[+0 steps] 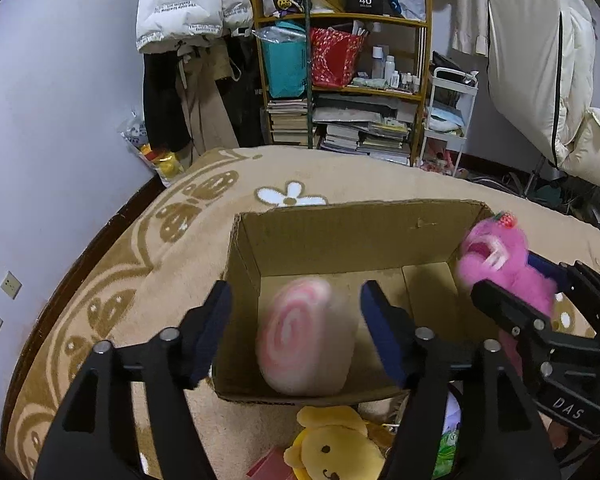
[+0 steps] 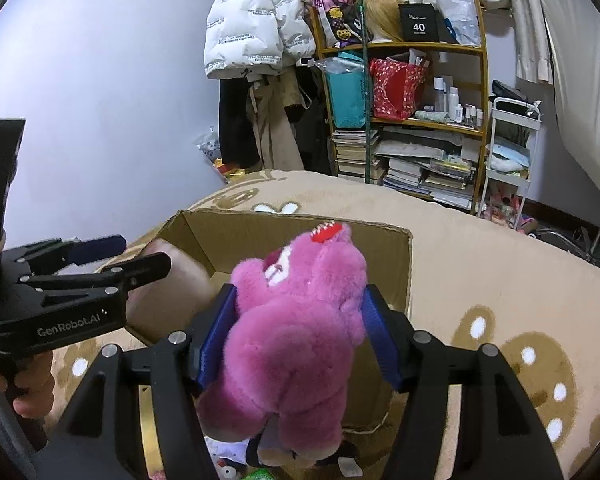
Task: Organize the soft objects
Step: 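Carry both toys over the box and open both tools to drop them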
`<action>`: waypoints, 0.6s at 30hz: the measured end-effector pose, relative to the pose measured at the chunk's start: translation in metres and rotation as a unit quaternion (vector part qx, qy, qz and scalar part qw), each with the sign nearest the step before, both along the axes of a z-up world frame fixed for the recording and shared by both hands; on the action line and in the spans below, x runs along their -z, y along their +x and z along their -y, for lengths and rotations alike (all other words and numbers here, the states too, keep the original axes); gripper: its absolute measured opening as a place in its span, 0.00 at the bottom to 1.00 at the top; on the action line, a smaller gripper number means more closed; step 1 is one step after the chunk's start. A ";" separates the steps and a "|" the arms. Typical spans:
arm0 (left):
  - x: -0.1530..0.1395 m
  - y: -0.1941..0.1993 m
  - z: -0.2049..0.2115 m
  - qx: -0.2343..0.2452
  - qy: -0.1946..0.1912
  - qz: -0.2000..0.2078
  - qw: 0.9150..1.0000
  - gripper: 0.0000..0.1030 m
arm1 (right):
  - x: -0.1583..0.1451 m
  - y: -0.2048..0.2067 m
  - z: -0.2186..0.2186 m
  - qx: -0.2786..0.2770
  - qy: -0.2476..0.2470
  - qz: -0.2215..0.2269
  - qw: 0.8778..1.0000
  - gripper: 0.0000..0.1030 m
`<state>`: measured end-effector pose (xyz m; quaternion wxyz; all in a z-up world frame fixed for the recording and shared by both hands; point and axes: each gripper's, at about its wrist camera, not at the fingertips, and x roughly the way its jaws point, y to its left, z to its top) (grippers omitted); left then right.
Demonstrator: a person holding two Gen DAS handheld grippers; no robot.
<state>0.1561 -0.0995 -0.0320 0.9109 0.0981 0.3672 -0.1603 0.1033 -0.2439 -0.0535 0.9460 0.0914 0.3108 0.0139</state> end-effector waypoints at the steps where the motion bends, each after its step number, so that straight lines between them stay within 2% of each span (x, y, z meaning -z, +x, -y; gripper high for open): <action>1: -0.001 0.000 -0.001 -0.002 -0.001 0.000 1.000 0.73 | -0.001 -0.001 -0.001 0.001 -0.001 -0.001 1.000 0.66; 5: -0.005 0.000 -0.006 -0.011 -0.002 -0.004 1.000 0.77 | -0.003 -0.007 -0.001 0.004 -0.003 -0.001 1.000 0.72; 12: -0.018 -0.011 -0.018 -0.019 -0.006 -0.007 1.000 0.92 | -0.017 -0.033 -0.006 0.010 -0.006 0.007 1.000 0.99; 18: -0.026 -0.028 -0.027 -0.019 -0.001 -0.012 1.000 0.98 | -0.020 -0.058 -0.011 0.015 0.002 -0.009 1.000 1.00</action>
